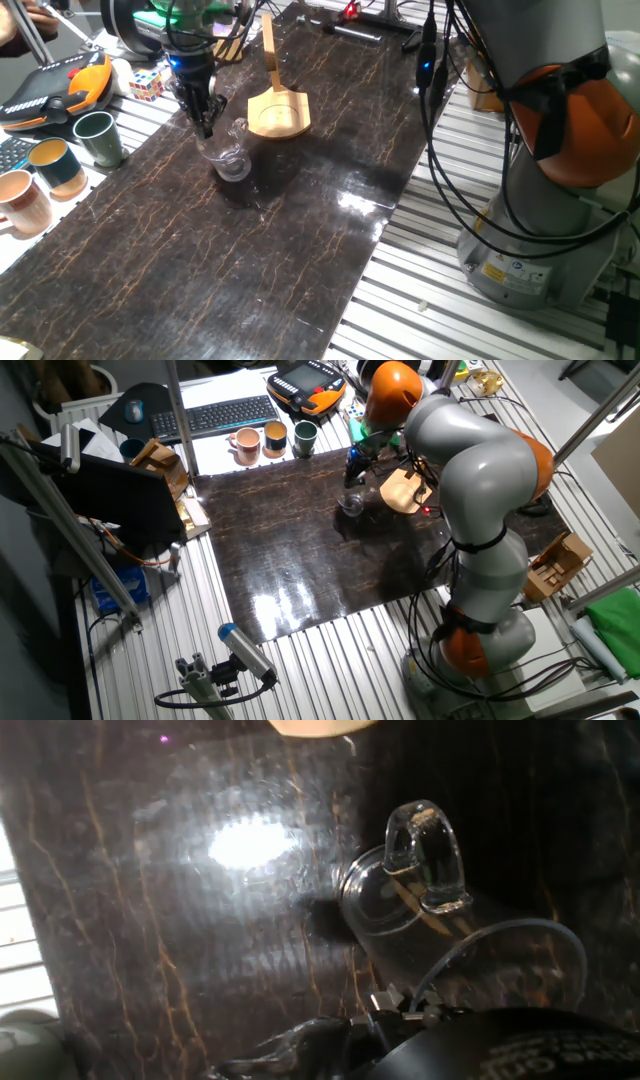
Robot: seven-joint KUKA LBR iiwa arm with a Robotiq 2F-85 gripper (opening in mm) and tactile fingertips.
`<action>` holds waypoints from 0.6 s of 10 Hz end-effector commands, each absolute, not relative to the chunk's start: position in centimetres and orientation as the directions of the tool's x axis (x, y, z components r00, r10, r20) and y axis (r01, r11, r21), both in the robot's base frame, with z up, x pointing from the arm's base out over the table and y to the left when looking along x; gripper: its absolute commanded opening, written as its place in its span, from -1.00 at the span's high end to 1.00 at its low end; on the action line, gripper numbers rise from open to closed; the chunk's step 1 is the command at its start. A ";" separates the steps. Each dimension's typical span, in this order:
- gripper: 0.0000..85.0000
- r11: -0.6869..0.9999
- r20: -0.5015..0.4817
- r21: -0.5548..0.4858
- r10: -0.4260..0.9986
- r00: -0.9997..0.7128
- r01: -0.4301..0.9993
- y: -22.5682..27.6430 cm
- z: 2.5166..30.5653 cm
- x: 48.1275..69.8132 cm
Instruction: Take the cup off the cup rack
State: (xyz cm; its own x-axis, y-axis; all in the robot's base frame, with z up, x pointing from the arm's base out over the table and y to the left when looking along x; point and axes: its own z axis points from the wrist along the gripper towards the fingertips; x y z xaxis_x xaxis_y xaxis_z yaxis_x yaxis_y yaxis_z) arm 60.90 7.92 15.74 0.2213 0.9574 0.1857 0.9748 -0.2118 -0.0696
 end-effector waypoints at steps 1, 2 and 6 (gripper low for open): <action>0.98 -0.223 0.190 -0.075 0.954 0.233 0.972 7.9 15.8 61.0; 0.98 -0.236 0.197 -0.082 0.948 0.248 0.968 7.9 15.9 61.1; 0.98 -0.265 0.239 -0.100 0.929 0.282 0.959 7.7 16.0 61.5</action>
State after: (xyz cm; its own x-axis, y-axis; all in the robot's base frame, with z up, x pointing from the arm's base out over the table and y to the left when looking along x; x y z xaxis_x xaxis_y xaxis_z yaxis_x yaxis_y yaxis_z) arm 61.48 7.73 16.03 0.2832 0.9281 0.2419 0.9586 -0.2664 -0.1002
